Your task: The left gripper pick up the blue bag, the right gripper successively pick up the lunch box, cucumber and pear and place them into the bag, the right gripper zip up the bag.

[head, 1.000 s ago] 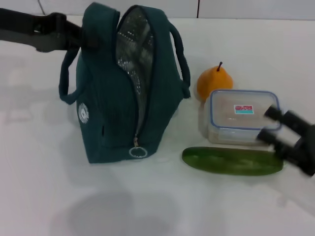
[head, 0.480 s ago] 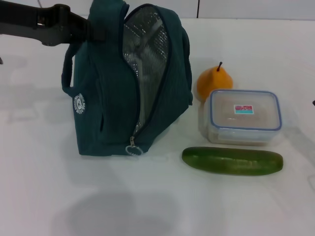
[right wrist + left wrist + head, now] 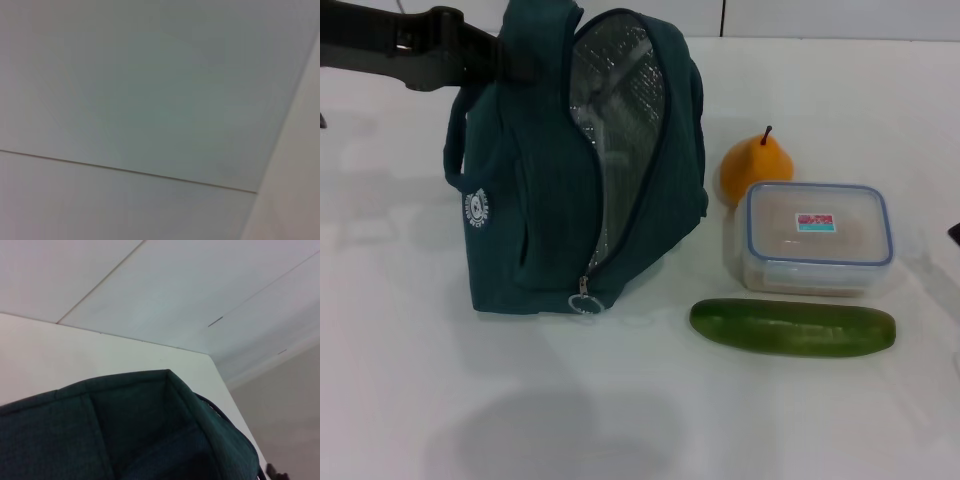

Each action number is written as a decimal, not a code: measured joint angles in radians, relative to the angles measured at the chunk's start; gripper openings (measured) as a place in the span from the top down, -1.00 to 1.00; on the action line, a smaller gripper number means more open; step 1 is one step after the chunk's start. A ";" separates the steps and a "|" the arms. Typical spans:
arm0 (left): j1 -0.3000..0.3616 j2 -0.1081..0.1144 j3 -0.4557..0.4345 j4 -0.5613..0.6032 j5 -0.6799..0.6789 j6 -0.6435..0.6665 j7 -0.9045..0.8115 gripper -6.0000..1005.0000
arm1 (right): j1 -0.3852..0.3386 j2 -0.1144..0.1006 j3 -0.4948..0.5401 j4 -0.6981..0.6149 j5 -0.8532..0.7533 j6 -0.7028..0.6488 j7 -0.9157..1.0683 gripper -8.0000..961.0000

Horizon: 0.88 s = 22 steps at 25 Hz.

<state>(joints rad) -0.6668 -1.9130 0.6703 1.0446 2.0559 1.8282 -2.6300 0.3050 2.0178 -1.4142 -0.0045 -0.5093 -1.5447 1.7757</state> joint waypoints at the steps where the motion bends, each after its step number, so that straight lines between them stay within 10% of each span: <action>1: -0.001 0.000 0.000 0.000 0.000 0.000 0.000 0.90 | 0.003 0.001 -0.001 0.000 -0.005 0.019 0.006 -0.61; 22: -0.014 -0.006 0.012 0.000 0.001 -0.003 0.004 0.90 | 0.043 0.010 -0.119 -0.137 -0.050 0.246 0.093 -0.59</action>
<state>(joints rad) -0.6813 -1.9189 0.6825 1.0446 2.0571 1.8256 -2.6262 0.3483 2.0278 -1.5331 -0.1412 -0.5596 -1.2990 1.8685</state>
